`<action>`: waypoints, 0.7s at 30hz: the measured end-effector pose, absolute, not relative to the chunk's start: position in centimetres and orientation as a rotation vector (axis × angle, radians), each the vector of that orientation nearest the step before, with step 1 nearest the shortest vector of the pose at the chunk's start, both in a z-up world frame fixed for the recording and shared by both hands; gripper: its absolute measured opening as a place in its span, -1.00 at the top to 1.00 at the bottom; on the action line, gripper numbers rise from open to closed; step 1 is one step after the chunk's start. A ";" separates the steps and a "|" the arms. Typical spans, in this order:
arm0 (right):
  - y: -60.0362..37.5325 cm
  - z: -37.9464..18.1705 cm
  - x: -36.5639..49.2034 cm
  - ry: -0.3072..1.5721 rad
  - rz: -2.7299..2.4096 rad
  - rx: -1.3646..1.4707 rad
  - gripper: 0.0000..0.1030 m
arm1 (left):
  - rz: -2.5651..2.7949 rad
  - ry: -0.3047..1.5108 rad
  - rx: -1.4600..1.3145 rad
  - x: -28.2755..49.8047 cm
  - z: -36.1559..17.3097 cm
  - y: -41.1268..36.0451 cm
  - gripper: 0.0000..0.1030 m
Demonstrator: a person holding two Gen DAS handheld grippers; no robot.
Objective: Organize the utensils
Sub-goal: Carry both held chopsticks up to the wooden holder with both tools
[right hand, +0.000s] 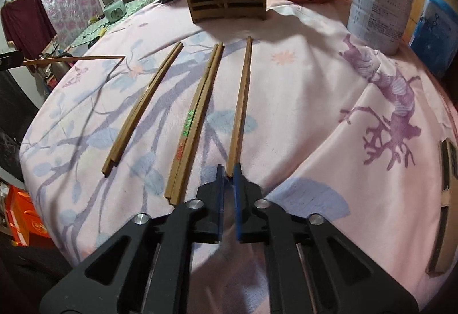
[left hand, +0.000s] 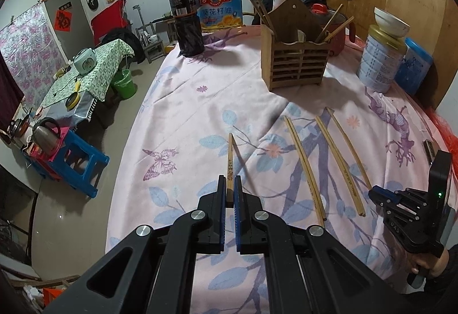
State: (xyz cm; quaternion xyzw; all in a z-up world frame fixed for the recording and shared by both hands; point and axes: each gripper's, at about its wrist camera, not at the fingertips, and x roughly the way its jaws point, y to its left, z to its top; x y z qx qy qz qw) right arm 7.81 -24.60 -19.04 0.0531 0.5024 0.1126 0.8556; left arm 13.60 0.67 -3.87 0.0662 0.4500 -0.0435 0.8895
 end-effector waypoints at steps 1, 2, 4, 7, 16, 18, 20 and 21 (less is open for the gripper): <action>-24.7 -18.7 7.8 1.050 0.228 0.108 0.87 | -0.093 0.931 0.141 13.6 -3.8 0.6 0.89; -24.9 -18.1 7.7 1.040 0.223 0.109 0.87 | -0.095 0.926 0.143 13.7 -3.7 0.6 0.89; -25.5 -16.2 7.6 1.001 0.210 0.114 0.87 | -0.103 0.911 0.149 13.8 -3.1 0.7 0.89; -26.5 -12.1 7.8 0.911 0.195 0.108 0.87 | -0.121 0.877 0.148 14.4 -1.5 0.7 0.89; -27.1 -2.3 8.9 0.690 0.163 0.142 0.88 | -0.194 0.795 0.108 16.7 3.1 1.7 0.89; -26.9 -1.2 8.9 0.675 0.152 0.163 0.88 | -0.219 0.783 0.111 16.9 3.6 1.9 0.89; -26.5 -0.7 8.9 0.670 0.136 0.172 0.88 | -0.242 0.776 0.120 17.2 3.8 2.0 0.89; -26.1 -0.4 8.8 0.668 0.123 0.175 0.88 | -0.253 0.775 0.127 17.3 3.9 2.0 0.89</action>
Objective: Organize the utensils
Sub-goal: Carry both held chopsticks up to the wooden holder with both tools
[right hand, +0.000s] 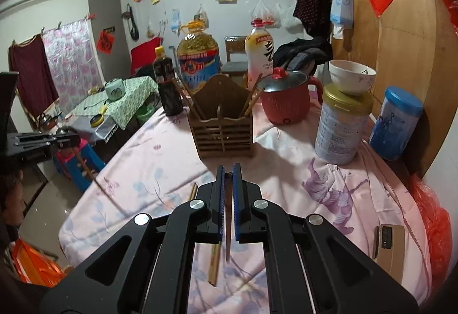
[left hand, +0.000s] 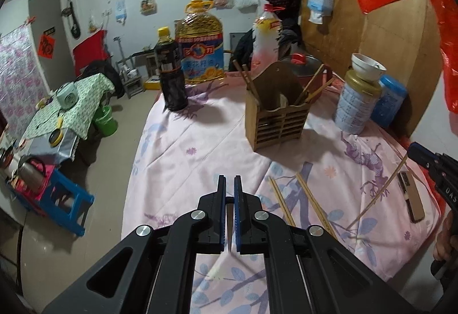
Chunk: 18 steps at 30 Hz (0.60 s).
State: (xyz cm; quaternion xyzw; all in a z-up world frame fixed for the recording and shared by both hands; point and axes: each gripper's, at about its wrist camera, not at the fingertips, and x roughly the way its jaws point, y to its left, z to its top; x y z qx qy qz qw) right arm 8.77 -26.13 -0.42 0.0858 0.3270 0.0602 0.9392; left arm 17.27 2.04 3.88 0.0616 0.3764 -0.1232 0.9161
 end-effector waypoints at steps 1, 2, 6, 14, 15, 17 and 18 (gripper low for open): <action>-25.9 -0.3 8.7 0.667 0.113 0.177 0.88 | -0.269 0.775 0.133 17.4 3.9 2.1 0.89; -25.5 -0.1 8.5 0.665 0.097 0.177 0.88 | -0.287 0.776 0.138 17.7 4.1 2.2 0.89; -24.9 0.7 8.0 0.656 0.049 0.185 0.88 | -0.359 0.767 0.134 18.6 5.0 2.4 0.89; -25.8 3.3 10.5 0.598 0.058 0.201 0.88 | -0.417 0.719 0.098 21.7 8.4 0.9 0.89; -26.3 3.9 11.3 0.582 0.075 0.208 0.88 | -0.420 0.716 0.086 22.1 8.9 0.6 0.89; -26.9 4.9 12.6 0.555 0.101 0.213 0.88 | -0.434 0.710 0.060 23.3 10.1 -0.5 0.89; -27.3 5.5 13.6 0.535 0.117 0.217 0.88 | -0.439 0.700 0.057 23.9 10.9 -1.2 0.89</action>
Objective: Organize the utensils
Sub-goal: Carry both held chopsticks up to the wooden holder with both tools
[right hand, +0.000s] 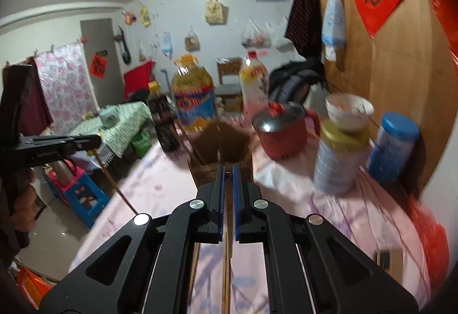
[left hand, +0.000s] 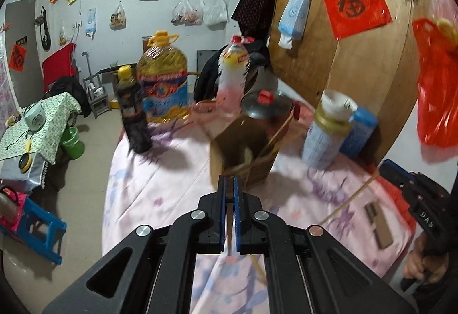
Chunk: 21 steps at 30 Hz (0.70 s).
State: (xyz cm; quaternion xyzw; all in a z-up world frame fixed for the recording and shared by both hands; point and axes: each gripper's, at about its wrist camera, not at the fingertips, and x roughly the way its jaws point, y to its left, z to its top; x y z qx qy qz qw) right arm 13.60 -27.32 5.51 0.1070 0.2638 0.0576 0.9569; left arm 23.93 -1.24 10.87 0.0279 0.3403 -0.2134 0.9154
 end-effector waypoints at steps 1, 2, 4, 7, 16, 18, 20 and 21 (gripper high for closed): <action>-27.7 6.0 14.6 0.521 0.130 0.224 0.88 | -0.437 0.689 0.062 24.5 11.5 -1.8 0.89; -28.1 6.6 15.6 0.508 0.141 0.230 0.88 | -0.433 0.676 0.067 25.0 12.1 -2.4 0.89; -28.5 7.5 17.5 0.484 0.164 0.236 0.88 | -0.424 0.634 0.077 26.4 13.7 -3.9 0.89; -28.9 8.8 20.6 0.450 0.198 0.231 0.88 | -0.400 0.593 0.072 28.8 15.4 -5.6 0.89; -29.2 8.4 28.9 0.421 0.237 0.210 0.88 | -0.313 0.543 0.031 36.5 15.6 -9.1 0.89; -29.1 7.4 30.7 0.439 0.248 0.218 0.88 | -0.306 0.554 0.029 37.8 14.3 -9.8 0.89; -28.9 5.7 32.4 0.478 0.264 0.224 0.85 | -0.302 0.583 0.017 39.1 12.2 -10.3 0.86; -28.7 4.4 33.4 0.520 0.264 0.223 0.80 | -0.286 0.609 0.015 39.7 11.3 -10.4 0.58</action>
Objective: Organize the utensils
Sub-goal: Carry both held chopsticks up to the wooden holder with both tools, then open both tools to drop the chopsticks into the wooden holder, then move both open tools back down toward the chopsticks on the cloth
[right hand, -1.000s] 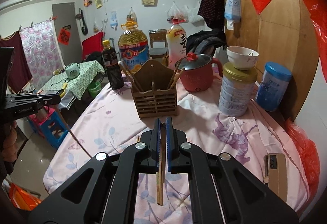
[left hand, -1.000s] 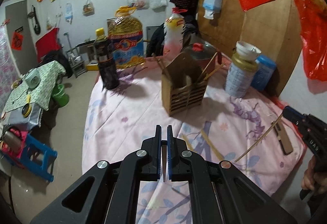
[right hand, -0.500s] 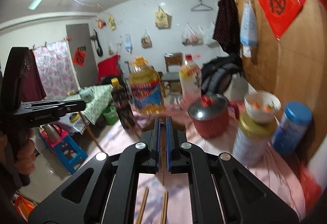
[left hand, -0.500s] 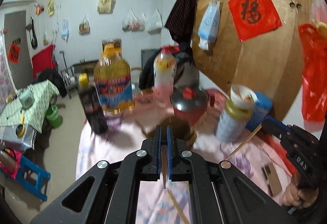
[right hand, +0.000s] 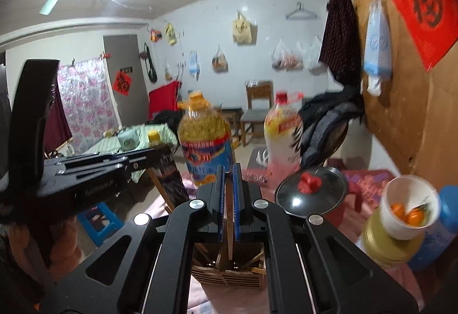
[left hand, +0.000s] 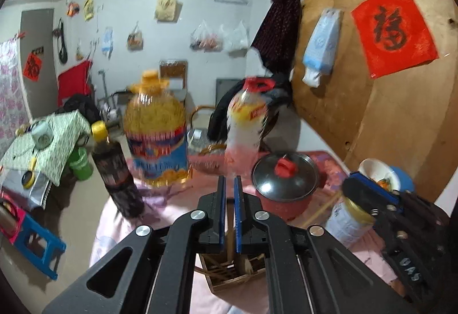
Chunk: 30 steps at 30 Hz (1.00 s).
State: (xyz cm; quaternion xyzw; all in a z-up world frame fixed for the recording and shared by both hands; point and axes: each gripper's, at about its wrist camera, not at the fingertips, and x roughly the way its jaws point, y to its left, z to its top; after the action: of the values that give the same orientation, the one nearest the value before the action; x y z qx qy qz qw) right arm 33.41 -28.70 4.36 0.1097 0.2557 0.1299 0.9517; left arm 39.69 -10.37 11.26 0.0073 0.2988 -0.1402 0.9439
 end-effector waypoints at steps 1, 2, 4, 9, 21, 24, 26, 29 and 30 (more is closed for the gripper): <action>-28.7 3.4 33.9 0.552 0.254 0.229 0.78 | -0.274 0.634 0.010 40.0 10.5 -10.3 0.32; -29.0 2.8 34.1 0.568 0.261 0.247 0.78 | -0.254 0.654 -0.008 40.1 9.8 -9.9 -0.02; -29.8 2.8 33.9 0.541 0.272 0.272 0.78 | -0.233 0.657 -0.025 40.0 9.3 -9.0 -0.12; -30.8 3.4 33.1 0.482 0.279 0.289 0.62 | -0.122 0.685 -0.064 39.4 9.0 -6.3 -0.43; -30.9 2.3 25.7 0.552 0.176 0.346 0.33 | -0.038 0.696 0.023 31.7 8.3 -4.0 -0.71; -30.3 2.7 23.3 0.565 0.168 0.348 0.33 | -0.036 0.664 0.052 28.4 9.0 -3.9 -0.78; -29.8 3.1 21.8 0.562 0.159 0.338 0.32 | -0.025 0.626 0.074 25.6 9.7 -3.4 -0.85; -28.8 4.0 19.3 0.543 0.156 0.340 0.08 | -0.011 0.572 0.108 22.3 11.1 -3.2 -0.89; -28.3 4.4 18.3 0.533 0.153 0.339 -0.06 | 0.001 0.543 0.124 20.8 11.6 -2.9 -0.89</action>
State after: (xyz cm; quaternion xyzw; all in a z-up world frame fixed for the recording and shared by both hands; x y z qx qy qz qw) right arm 18.33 -28.33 4.37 0.1666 0.2621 0.0751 0.9476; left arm 20.81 -2.92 11.59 0.0613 0.2682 0.0005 0.9614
